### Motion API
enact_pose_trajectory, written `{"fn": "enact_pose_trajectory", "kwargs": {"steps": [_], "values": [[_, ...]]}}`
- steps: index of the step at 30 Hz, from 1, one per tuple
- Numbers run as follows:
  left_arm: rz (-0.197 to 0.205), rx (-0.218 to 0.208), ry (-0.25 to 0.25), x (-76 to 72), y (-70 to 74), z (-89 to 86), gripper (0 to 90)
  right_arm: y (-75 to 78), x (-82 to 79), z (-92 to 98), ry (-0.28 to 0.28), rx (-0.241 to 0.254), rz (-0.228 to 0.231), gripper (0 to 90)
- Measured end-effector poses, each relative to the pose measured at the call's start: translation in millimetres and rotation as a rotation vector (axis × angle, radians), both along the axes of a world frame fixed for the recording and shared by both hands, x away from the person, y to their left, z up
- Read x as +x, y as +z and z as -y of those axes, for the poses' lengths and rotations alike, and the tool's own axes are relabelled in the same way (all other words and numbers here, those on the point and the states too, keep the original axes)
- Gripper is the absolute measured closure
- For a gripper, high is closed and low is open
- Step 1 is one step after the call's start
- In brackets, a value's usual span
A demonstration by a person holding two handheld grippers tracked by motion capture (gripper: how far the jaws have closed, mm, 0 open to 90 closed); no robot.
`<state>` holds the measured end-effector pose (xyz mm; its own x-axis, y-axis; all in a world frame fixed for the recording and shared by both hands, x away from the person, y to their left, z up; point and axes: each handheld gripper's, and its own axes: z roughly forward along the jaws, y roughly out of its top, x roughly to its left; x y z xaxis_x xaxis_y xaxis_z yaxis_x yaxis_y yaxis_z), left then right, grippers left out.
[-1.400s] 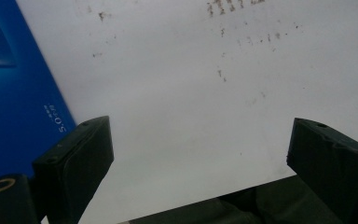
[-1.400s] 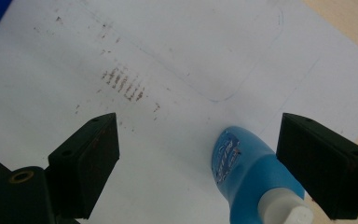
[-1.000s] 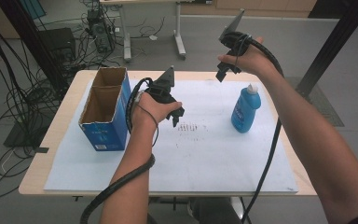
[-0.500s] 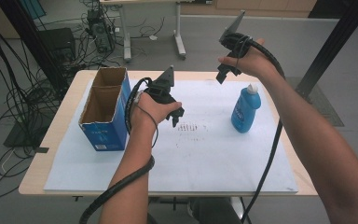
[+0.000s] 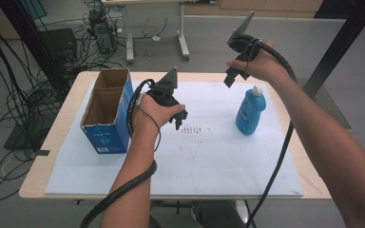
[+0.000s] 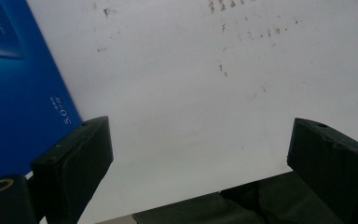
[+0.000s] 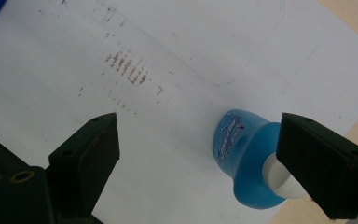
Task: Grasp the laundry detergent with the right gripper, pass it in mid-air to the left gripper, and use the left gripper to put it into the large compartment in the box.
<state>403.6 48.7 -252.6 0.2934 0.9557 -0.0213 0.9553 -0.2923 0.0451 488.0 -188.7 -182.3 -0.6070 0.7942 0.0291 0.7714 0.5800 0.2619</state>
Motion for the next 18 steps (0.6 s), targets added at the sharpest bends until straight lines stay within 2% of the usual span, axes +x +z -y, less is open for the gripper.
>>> {"fn": "enact_pose_trajectory", "kwargs": {"steps": [5, 18], "values": [[0.001, 0.0, 0.002, -0.8, -0.4, 0.3, 7.1, 0.9, -5.3, 6.3, 0.007, -0.004, 0.004, 13.4], [0.012, 0.001, -0.007, -2.1, 2.0, 5.2, 7.0, 3.0, -15.8, 34.4, -0.031, 0.01, 0.008, 13.4]]}}
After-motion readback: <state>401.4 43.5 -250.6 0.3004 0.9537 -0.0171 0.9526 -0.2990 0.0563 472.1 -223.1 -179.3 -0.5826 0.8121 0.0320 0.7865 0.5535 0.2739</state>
